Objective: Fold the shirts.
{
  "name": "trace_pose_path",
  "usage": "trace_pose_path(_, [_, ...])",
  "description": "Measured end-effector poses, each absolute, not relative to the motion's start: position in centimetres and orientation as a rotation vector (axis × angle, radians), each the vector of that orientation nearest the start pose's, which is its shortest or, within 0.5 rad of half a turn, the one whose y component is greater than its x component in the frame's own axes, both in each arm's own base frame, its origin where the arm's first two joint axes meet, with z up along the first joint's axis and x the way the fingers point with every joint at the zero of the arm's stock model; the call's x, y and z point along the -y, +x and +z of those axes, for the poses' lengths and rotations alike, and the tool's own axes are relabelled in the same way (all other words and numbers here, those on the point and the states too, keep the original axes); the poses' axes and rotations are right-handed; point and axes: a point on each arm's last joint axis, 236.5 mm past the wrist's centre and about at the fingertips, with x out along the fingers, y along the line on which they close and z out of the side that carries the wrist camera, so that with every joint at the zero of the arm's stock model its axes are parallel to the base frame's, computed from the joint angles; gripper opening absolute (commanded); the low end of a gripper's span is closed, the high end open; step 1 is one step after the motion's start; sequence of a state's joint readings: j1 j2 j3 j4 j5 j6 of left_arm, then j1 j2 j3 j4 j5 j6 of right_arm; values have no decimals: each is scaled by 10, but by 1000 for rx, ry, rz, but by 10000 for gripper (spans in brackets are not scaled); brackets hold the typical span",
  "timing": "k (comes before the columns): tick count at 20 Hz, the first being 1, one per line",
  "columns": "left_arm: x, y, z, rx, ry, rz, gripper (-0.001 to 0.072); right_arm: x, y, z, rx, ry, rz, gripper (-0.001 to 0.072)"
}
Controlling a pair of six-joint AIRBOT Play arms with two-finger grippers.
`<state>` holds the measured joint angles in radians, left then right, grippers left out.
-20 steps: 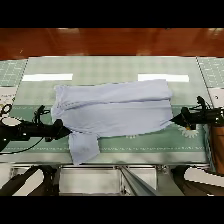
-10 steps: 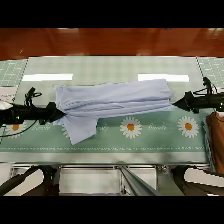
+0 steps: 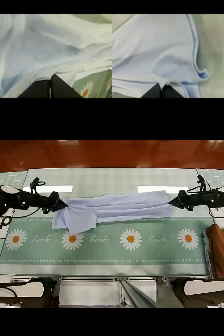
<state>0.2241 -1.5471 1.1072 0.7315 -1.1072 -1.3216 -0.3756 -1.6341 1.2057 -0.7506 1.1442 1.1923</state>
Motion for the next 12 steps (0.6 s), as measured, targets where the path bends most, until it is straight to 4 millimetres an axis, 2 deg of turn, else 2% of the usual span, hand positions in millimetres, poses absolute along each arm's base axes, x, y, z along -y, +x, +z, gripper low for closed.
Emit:
trace_pose_path(6, [60,467,-43,-1243,-807,-308,21,6,467,-56,-1180,812,268,29])
trace_pose_path(12, [61,500,-52,-1226,-792,-322,23,12,482,-63,-1139,825,245,40])
